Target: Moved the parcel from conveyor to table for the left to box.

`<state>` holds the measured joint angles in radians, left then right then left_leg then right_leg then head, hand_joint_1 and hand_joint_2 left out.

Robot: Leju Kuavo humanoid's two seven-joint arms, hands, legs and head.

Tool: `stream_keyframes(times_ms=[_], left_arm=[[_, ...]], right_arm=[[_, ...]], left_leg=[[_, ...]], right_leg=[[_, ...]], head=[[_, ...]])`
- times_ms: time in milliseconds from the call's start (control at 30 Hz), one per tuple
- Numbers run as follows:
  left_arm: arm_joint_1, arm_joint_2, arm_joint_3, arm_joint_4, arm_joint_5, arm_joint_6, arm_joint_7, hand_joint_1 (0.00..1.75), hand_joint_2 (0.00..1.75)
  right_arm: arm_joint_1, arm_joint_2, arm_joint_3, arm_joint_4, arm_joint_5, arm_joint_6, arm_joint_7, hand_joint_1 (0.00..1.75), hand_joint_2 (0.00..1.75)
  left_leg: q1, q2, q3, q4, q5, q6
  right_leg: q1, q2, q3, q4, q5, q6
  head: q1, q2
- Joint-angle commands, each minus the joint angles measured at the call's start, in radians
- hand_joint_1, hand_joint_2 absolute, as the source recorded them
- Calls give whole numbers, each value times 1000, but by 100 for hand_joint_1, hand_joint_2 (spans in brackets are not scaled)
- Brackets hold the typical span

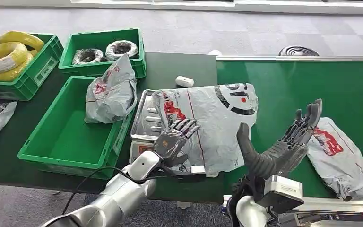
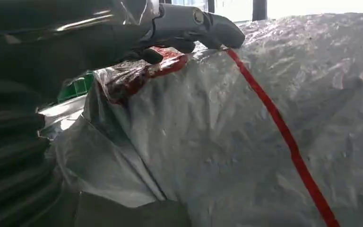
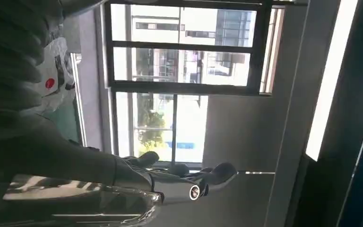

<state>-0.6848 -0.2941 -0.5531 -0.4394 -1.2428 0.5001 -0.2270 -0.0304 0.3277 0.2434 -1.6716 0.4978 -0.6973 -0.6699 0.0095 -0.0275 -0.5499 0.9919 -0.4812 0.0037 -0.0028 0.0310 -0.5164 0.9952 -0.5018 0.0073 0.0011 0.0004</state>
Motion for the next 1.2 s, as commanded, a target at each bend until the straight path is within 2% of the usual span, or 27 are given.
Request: stream_keyframes(times_ms=[33, 100, 700, 800, 867, 967, 1000, 1067, 1200], left_arm=[[-1, 38, 4, 93, -1, -13, -4, 168, 175], [-1, 38, 7, 91, -3, -13, -6, 175, 175], [0, 40, 59, 37, 29, 32, -52, 175, 175], [10, 34, 105, -66, 125, 29, -145, 175, 175], [53, 55, 124, -275, 246, -13, -209, 175, 175], [111, 115, 125, -615, 379, -73, -196, 175, 175], [126, 134, 141, -745, 461, -43, -231, 175, 175], [145, 169, 157, -916, 512, -41, -217, 175, 175], [170, 177, 164, -1025, 541, -41, -219, 173, 175]], right_arm=[[-40, -37, -4, 51, -3, -1, 0, 0, 175], [-41, -38, -4, 51, -4, -1, 0, 0, 175], [-55, -42, -5, 55, -2, -1, 17, 0, 175], [-52, -42, -11, 53, 2, -1, 20, 0, 175], [-46, -37, -20, 50, 3, -1, 15, 0, 175], [-35, -30, -35, 41, 6, -1, 4, 0, 175], [-27, -24, -47, 37, 8, -1, -5, 0, 175], [-8, -9, -58, 18, 20, -1, 0, 0, 175], [6, -10, -59, 12, 19, -1, -4, 0, 175]], left_leg=[[0, 3, -3, -1, 3, -1], [0, 4, -4, -1, 3, -1], [0, 5, -7, -2, 4, -2], [0, 3, -6, 0, 2, -2], [0, 3, -8, 0, 3, -2], [0, 3, -10, 0, 2, -2], [0, 5, -12, 0, 3, -2], [0, 5, -15, 0, 3, -3], [0, 3, -15, 0, 2, -3]], right_leg=[[0, 0, -4, -1, 3, 0], [1, 0, -5, 0, 3, 0], [0, 1, -9, 0, 4, 0], [1, 0, -8, 1, 2, 0], [1, 0, -9, 1, 2, 0], [0, 0, -11, 2, 2, 0], [0, 0, -14, 3, 2, 0], [0, 0, -17, 3, 2, -1], [0, 1, -17, 3, 1, -1]], head=[[0, 0], [0, 0], [0, 0], [0, 0], [0, 0], [0, 0], [0, 0], [0, 0], [0, 0]])
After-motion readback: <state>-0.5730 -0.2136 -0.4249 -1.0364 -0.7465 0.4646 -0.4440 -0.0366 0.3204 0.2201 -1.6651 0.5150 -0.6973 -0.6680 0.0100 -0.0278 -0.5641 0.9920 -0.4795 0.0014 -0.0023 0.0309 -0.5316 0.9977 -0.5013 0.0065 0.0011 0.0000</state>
